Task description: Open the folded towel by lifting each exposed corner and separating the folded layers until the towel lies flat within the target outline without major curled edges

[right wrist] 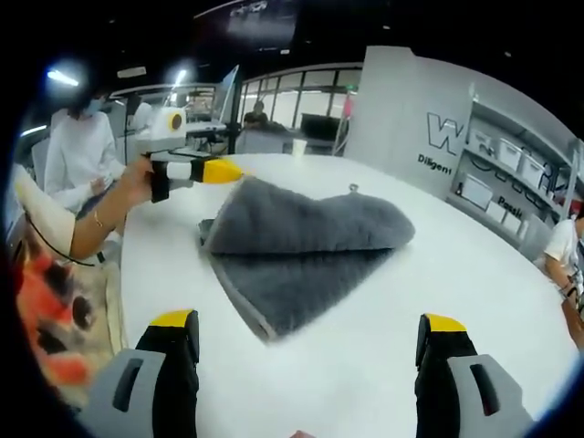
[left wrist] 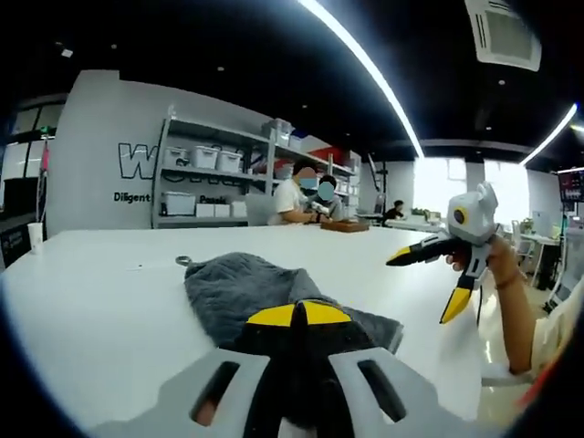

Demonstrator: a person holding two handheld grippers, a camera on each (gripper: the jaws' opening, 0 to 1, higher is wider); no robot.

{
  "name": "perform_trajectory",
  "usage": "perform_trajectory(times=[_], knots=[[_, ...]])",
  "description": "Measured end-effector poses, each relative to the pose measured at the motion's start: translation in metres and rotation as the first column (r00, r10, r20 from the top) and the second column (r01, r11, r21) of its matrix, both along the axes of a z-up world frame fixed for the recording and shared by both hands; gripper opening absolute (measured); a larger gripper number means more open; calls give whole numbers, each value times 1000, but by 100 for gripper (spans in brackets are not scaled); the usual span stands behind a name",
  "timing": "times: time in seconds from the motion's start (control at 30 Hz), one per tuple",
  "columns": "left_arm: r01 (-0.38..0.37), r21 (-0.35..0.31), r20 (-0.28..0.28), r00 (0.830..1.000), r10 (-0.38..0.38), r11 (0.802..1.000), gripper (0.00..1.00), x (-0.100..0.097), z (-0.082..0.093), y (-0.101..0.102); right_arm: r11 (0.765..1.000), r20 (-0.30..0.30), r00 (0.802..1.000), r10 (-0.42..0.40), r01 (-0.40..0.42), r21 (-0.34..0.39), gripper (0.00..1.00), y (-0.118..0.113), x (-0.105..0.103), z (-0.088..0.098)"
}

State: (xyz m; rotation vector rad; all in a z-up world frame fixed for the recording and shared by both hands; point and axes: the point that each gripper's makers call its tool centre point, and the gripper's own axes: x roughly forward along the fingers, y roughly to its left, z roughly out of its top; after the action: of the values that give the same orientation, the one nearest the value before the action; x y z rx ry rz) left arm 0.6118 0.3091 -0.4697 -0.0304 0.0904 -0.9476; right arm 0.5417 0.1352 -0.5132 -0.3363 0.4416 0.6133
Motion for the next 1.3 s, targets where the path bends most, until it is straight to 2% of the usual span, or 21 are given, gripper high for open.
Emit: perform_trajectory(times=[0.07,0.17,0.27,0.43,0.5,0.53,0.6,0.63,0.67,0.83,0.9,0.97,1.03,1.1,1.17,1.3], knots=[[-5,11,-4,1000,5,1000,0,0,-2,4,1000,0,1000,2,-2,1,99,1,0,0],[-28,89,-27,999,30,996,0,3,-19,11,1000,-4,1000,0,0,-4,99,1,0,-1],[-58,199,-18,998,63,978,0,8,-39,21,1000,-7,1000,4,-4,-5,99,1,-1,-2],[-41,251,-66,996,59,967,0,11,-56,27,1000,-12,1000,-2,2,-2,99,0,1,-4],[-95,304,-23,994,107,948,0,17,-57,40,1000,-15,1000,-3,3,-7,99,-1,1,-5],[-111,302,-13,993,120,947,0,19,-55,45,1000,-14,1000,-5,5,-6,99,-1,1,-5],[-106,266,-28,993,118,958,0,18,-52,49,1000,-12,1000,-5,5,1,99,-1,1,-4],[-76,217,-53,995,90,973,0,14,-48,46,1000,-12,1000,-4,4,2,99,-1,1,-4],[-44,194,-72,996,59,980,0,10,-47,43,1000,-13,1000,-3,3,2,99,-1,1,-4],[-15,200,-48,999,25,980,0,1,-42,34,1000,-19,1000,-4,4,-7,99,0,1,-6],[50,158,-51,998,-43,986,1,-8,-36,18,1000,-13,1000,0,0,-7,99,1,0,-4],[89,143,-42,996,-84,986,1,-16,-32,6,1000,-11,1000,1,-1,-6,99,1,0,-3],[115,138,-23,993,-113,984,5,-22,-28,-3,1000,-10,1000,1,-1,-7,99,1,-1,-3],[175,139,-21,985,-174,975,19,-35,-25,-18,1000,-10,1000,-1,1,-8,99,0,-1,-3],[226,142,-20,974,-226,964,27,-47,-23,-32,1000,-9,1000,-3,3,-5,99,-1,-1,-3],[284,195,20,956,-294,939,29,-65,-24,-57,1000,-3,1000,-6,6,-1,99,-4,-1,-1]])
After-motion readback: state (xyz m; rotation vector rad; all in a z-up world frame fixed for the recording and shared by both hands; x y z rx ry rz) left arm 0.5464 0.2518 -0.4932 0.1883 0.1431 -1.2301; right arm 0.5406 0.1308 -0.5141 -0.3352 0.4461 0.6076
